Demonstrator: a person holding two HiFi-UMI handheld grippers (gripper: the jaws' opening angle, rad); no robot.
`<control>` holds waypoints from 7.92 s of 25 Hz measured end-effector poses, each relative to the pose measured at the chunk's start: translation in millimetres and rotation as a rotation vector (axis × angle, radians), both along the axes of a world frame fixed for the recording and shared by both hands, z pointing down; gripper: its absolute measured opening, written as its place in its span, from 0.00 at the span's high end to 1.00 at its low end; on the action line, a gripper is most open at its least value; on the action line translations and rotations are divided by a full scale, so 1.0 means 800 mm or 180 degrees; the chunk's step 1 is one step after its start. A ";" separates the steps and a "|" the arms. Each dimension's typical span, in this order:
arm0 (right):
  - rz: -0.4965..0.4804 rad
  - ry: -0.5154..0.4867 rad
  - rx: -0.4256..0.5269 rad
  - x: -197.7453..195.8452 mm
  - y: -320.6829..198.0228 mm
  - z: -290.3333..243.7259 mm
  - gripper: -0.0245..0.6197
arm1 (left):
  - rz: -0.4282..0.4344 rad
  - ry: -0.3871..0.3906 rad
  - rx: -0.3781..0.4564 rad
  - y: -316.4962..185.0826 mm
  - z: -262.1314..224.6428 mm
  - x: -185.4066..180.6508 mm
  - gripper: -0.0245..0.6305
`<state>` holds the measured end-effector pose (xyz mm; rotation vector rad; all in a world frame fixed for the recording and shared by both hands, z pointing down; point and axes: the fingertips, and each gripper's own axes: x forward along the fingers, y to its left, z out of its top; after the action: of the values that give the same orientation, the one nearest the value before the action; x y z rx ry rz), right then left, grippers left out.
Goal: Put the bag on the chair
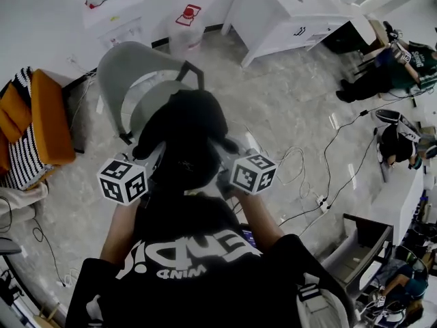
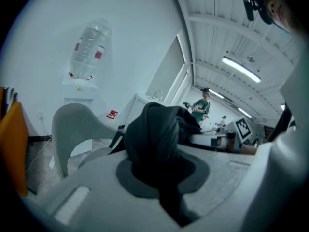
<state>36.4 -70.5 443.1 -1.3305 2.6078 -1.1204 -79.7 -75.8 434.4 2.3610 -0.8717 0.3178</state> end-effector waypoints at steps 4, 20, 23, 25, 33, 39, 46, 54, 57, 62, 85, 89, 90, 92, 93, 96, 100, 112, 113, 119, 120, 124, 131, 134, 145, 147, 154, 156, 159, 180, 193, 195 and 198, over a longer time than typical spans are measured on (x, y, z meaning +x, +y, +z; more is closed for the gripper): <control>0.0147 -0.0051 0.0022 -0.018 -0.044 -0.004 0.93 | 0.0154 0.0007 0.0020 -0.049 -0.005 -0.018 0.91; 0.0342 -0.0089 -0.0056 -0.048 -0.178 0.012 0.93 | 0.0400 -0.0095 -0.0025 -0.203 0.012 -0.043 0.91; 0.0310 -0.0094 -0.0088 -0.045 -0.202 0.017 0.93 | 0.0392 -0.0106 -0.0048 -0.227 0.018 -0.040 0.91; 0.0267 -0.0074 -0.0109 -0.045 -0.218 0.022 0.93 | 0.0367 -0.0117 -0.0076 -0.243 0.022 -0.040 0.91; 0.0189 -0.0060 -0.0251 -0.039 -0.280 0.051 0.94 | 0.0284 -0.0175 -0.0195 -0.303 0.050 -0.034 0.91; 0.0139 0.0021 -0.0364 -0.036 -0.317 0.087 0.94 | 0.0267 -0.0215 -0.0335 -0.338 0.086 -0.030 0.91; 0.0131 0.0040 -0.0498 -0.040 -0.356 0.134 0.94 | 0.0219 -0.0219 -0.0478 -0.377 0.132 -0.032 0.91; 0.0202 0.0047 -0.0625 -0.036 -0.386 0.176 0.94 | 0.0275 -0.0262 -0.0556 -0.411 0.173 -0.027 0.91; 0.0223 0.0046 -0.0669 -0.035 -0.395 0.189 0.94 | 0.0283 -0.0284 -0.0596 -0.421 0.188 -0.026 0.91; 0.0236 0.0096 -0.0768 -0.027 -0.407 0.216 0.94 | 0.0307 -0.0352 -0.0662 -0.433 0.213 -0.018 0.91; 0.0076 0.0083 -0.0845 -0.034 -0.490 0.284 0.94 | 0.0046 -0.0554 -0.0812 -0.516 0.297 -0.032 0.89; 0.0100 0.0067 -0.0885 -0.037 -0.500 0.293 0.94 | -0.0034 -0.0612 -0.0868 -0.524 0.306 -0.034 0.87; 0.0092 0.0063 -0.0890 -0.038 -0.500 0.294 0.93 | -0.0051 -0.0628 -0.0880 -0.525 0.308 -0.035 0.86; 0.0072 0.0071 -0.0891 -0.040 -0.501 0.295 0.93 | -0.0074 -0.0650 -0.0898 -0.527 0.310 -0.036 0.82; 0.0068 0.0084 -0.0895 -0.040 -0.501 0.296 0.93 | -0.0081 -0.0661 -0.0906 -0.526 0.311 -0.037 0.81; 0.0084 0.0152 -0.0893 -0.037 -0.499 0.298 0.92 | -0.0081 -0.0695 -0.0925 -0.524 0.314 -0.037 0.76; 0.0111 0.0242 -0.0853 -0.033 -0.493 0.296 0.88 | -0.0064 -0.0771 -0.0932 -0.518 0.314 -0.039 0.69; 0.0197 0.0307 -0.0652 -0.035 -0.462 0.246 0.68 | -0.0268 -0.0816 -0.1008 -0.471 0.285 -0.057 0.33; 0.0199 0.0307 -0.0631 -0.036 -0.458 0.240 0.68 | -0.0271 -0.0833 -0.1005 -0.466 0.282 -0.059 0.31; 0.0245 0.0282 -0.0491 -0.040 -0.424 0.202 0.68 | -0.0315 -0.0828 -0.0925 -0.435 0.251 -0.070 0.26; 0.0248 0.0286 -0.0469 -0.041 -0.417 0.196 0.68 | -0.0326 -0.0820 -0.0892 -0.430 0.243 -0.072 0.26; 0.0237 0.0327 -0.0383 -0.050 -0.387 0.175 0.68 | -0.0299 -0.0682 -0.0683 -0.404 0.201 -0.073 0.26; 0.0194 0.0357 -0.0241 -0.075 -0.325 0.137 0.68 | -0.0118 -0.0426 -0.0366 -0.343 0.134 -0.070 0.26; 0.0152 0.0336 -0.0183 -0.080 -0.299 0.117 0.68 | -0.0080 -0.0401 -0.0273 -0.315 0.113 -0.073 0.26; -0.0143 0.0198 0.0040 -0.073 -0.217 0.057 0.68 | -0.0345 -0.0302 -0.0160 -0.224 0.070 -0.074 0.27; -0.0169 0.0177 0.0077 -0.060 -0.196 0.050 0.68 | -0.0391 -0.0328 -0.0139 -0.199 0.068 -0.063 0.27; -0.0320 0.0081 0.0178 -0.019 -0.118 0.026 0.68 | -0.0504 -0.0335 -0.0027 -0.109 0.039 -0.018 0.27; -0.0389 0.0078 0.0206 -0.013 -0.095 0.023 0.68 | -0.0486 -0.0365 0.0012 -0.083 0.034 -0.006 0.27; -0.0455 0.0091 0.0218 -0.007 -0.063 0.021 0.68 | -0.0485 -0.0358 0.0052 -0.047 0.027 0.006 0.27; -0.0322 0.0340 0.0600 -0.046 0.051 -0.021 0.88 | -0.0442 -0.0241 0.0768 0.056 -0.032 -0.066 0.85; 0.0023 0.0520 0.0555 -0.034 0.047 0.004 0.96 | -0.0634 -0.0374 0.0848 0.050 -0.006 -0.087 0.96; 0.0050 0.0545 0.0549 -0.034 0.048 0.007 0.96 | -0.0643 -0.0365 0.0839 0.050 -0.003 -0.089 0.96; 0.0067 0.0553 0.0534 -0.035 0.051 0.010 0.96 | -0.0651 -0.0342 0.0827 0.053 -0.002 -0.091 0.96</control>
<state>8.6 -29.5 450.7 -1.4752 2.7265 -0.7952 -152.8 -33.2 433.0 2.4784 -1.2617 0.2625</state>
